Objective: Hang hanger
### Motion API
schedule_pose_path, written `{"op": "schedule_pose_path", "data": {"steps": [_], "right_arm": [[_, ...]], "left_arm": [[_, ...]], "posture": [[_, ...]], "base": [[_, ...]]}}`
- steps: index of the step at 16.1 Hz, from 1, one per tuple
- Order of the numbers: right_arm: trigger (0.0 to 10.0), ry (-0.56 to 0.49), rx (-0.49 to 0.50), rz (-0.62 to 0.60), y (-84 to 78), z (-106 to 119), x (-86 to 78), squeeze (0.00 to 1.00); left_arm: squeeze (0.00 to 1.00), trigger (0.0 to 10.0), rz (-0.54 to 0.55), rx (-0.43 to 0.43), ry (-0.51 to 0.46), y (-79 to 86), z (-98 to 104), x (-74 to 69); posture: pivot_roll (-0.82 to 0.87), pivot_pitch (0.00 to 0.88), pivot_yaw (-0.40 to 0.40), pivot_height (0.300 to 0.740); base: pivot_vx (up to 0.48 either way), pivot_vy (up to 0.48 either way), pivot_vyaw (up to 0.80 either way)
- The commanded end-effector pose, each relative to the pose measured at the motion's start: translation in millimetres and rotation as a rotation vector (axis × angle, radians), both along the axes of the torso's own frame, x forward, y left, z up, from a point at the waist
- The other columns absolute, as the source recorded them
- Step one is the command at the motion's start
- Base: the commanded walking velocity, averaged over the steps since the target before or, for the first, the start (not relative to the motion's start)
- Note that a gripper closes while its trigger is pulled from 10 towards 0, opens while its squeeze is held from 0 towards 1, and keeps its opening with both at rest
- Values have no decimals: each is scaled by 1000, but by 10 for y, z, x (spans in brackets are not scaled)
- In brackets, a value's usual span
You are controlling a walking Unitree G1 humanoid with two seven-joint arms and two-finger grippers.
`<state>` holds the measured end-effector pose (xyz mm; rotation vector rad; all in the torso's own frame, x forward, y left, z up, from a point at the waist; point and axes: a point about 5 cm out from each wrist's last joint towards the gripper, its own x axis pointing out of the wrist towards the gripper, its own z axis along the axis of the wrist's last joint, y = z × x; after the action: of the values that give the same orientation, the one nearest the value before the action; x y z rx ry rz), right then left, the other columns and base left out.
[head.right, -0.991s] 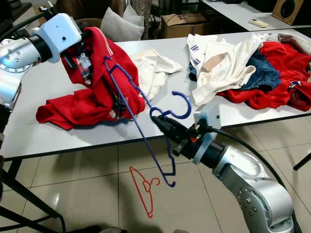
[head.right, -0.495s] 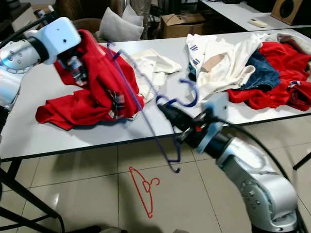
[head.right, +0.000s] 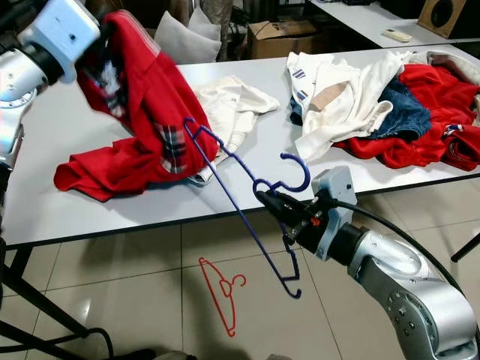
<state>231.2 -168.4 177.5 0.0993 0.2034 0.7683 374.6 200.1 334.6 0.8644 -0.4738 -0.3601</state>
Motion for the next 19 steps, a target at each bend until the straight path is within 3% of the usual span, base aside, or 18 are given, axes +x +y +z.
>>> {"op": "schedule_pose_path", "data": {"steps": [1, 6, 8, 10, 12, 19], "right_arm": [[0, 41, 5, 3, -6, -51, -1, 0], [0, 76, 60, 30, 69, -106, 57, 0], [0, 29, 63, 11, 102, -58, 211, 0], [0, -78, 99, -99, 105, 93, 483, 0], [0, -179, 172, -205, 13, 299, 656, 0], [0, -241, 174, -241, -180, 344, 634, 0]], "left_arm": [[0, 0, -34, -9, -60, 7, 124, -70], [0, 0, -231, -10, -204, -112, 291, -313], [0, 0, -250, -85, -334, -53, 491, -419], [0, 0, -221, -157, -440, 34, 736, -472], [0, 0, -222, -142, -445, 34, 796, -477], [0, 0, -148, -134, -395, 80, 716, -372]], "posture": [[-211, 0, 52, 710], [-196, 0, 36, 710], [-196, 0, 36, 710], [-197, 0, 40, 710], [-191, 0, 40, 710], [-195, 0, 55, 710]], "base": [[0, 0, 0], [0, 0, 0], [0, 0, 0], [0, 0, 0], [0, 0, 0], [0, 0, 0]]}}
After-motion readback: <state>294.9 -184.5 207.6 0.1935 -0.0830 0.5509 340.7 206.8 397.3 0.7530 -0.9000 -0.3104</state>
